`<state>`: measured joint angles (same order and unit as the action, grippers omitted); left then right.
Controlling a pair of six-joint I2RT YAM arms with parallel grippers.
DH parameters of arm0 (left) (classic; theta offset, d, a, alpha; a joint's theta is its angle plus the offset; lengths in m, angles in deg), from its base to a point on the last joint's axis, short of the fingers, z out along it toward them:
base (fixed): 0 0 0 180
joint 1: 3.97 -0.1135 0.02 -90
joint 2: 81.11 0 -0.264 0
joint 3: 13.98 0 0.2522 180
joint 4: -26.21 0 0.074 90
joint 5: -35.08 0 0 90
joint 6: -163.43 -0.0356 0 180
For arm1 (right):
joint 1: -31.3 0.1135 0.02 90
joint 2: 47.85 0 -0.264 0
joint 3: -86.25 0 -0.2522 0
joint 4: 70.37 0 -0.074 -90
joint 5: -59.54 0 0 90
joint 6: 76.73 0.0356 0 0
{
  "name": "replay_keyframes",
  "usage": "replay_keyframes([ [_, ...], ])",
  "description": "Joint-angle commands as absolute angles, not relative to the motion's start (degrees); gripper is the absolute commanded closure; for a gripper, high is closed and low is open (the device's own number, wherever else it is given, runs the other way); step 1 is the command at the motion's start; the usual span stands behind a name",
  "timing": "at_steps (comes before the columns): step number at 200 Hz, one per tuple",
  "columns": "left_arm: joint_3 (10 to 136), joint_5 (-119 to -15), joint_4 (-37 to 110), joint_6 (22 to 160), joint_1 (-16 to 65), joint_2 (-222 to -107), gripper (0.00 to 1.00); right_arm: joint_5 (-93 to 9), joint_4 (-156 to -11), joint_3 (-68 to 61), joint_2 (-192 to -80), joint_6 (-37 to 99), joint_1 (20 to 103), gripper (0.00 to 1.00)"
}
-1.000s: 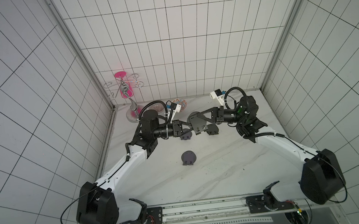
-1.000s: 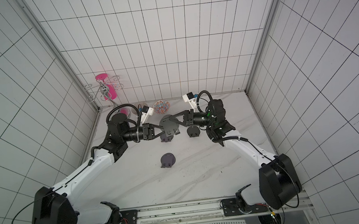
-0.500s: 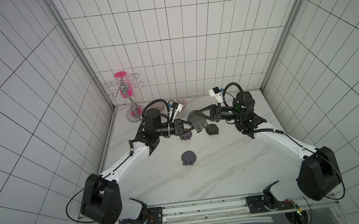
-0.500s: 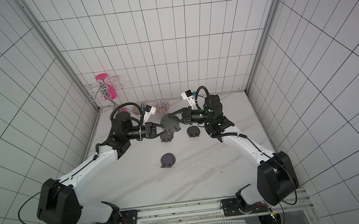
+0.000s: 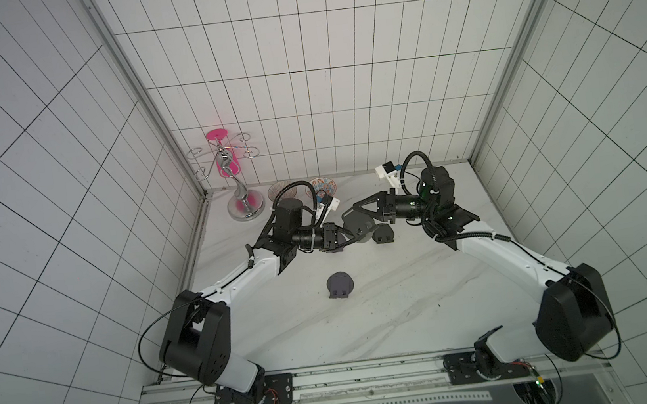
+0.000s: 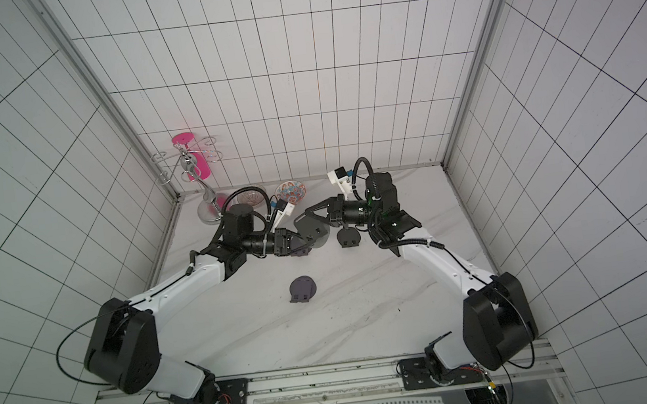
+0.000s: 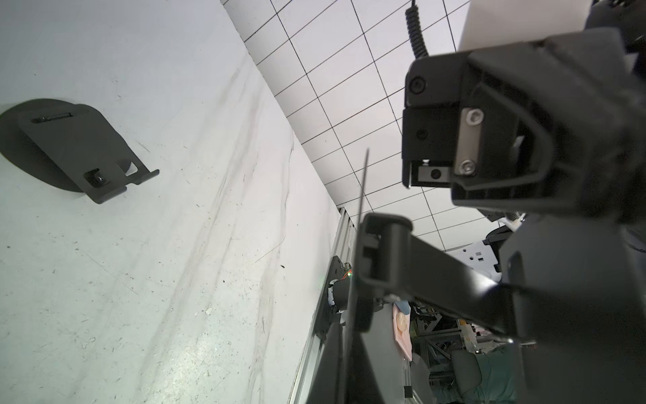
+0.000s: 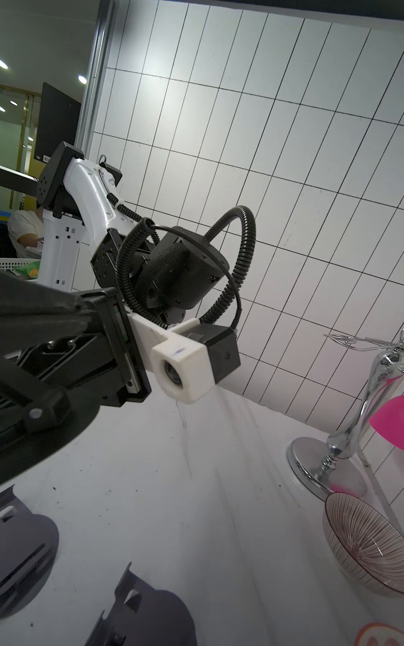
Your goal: Open the phone stand
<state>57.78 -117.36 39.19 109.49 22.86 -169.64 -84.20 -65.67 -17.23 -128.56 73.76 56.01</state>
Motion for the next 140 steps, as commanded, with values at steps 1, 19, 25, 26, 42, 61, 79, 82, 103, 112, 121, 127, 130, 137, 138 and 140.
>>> replay_keyframes([
  [1, 52.8, -113.0, 56.9, 107.2, 25.3, -174.6, 1.0, -79.4, -50.7, -11.8, -122.0, 71.8, 55.1, 1.0],
  [19, 52.3, -113.9, 56.9, 107.0, 25.3, -174.7, 1.0, -76.9, -48.5, -14.3, -120.9, 70.4, 53.6, 1.0],
  [25, 52.4, -114.4, 56.9, 107.0, 25.4, -174.7, 1.0, -76.2, -47.9, -15.5, -120.5, 70.1, 53.2, 1.0],
  [26, 52.4, -114.5, 56.9, 107.0, 25.4, -174.8, 1.0, -76.1, -47.7, -15.7, -120.4, 70.1, 53.1, 1.0],
  [42, 52.9, -116.4, 56.8, 106.9, 25.3, -175.1, 1.0, -77.6, -45.6, -17.8, -120.3, 70.3, 52.3, 1.0],
  [61, 54.1, -118.2, 56.8, 107.2, 25.4, -175.3, 1.0, -80.7, -42.0, -20.2, -120.5, 73.6, 52.0, 1.0],
  [79, 55.1, -119.0, 56.9, 107.4, 25.5, -175.4, 1.0, -83.3, -40.8, -22.6, -120.3, 75.7, 52.0, 0.96],
  [82, 55.3, -119.1, 56.9, 107.4, 25.5, -175.4, 1.0, -83.8, -40.9, -23.0, -120.1, 75.7, 51.9, 0.93],
  [103, 56.3, -119.3, 56.8, 107.6, 25.5, -175.4, 1.0, -85.6, -41.4, -24.7, -119.3, 76.2, 51.5, 0.73],
  [112, 56.8, -119.5, 56.9, 107.6, 25.4, -175.3, 1.0, -86.8, -41.7, -25.1, -119.0, 76.2, 51.4, 0.62],
  [121, 57.3, -119.7, 56.8, 107.8, 25.5, -175.2, 1.0, -87.7, -42.2, -25.3, -118.8, 76.2, 51.1, 0.55],
  [127, 57.7, -119.8, 56.8, 107.8, 25.5, -175.0, 1.0, -88.0, -42.5, -25.5, -118.7, 76.2, 50.9, 0.53],
  [130, 57.8, -120.0, 56.8, 107.8, 25.5, -175.0, 1.0, -88.3, -42.8, -25.5, -118.7, 76.2, 50.8, 0.53],
  [137, 58.2, -120.3, 56.8, 107.9, 25.4, -174.9, 1.0, -89.2, -43.5, -25.4, -118.6, 75.8, 50.7, 0.52],
  [138, 58.3, -120.3, 56.7, 108.0, 25.4, -174.9, 1.0, -89.4, -43.9, -25.4, -118.6, 75.7, 50.7, 0.52],
  [140, 58.3, -120.5, 56.6, 108.0, 25.4, -174.8, 1.0, -89.7, -44.2, -25.4, -118.6, 75.6, 50.6, 0.52],
])
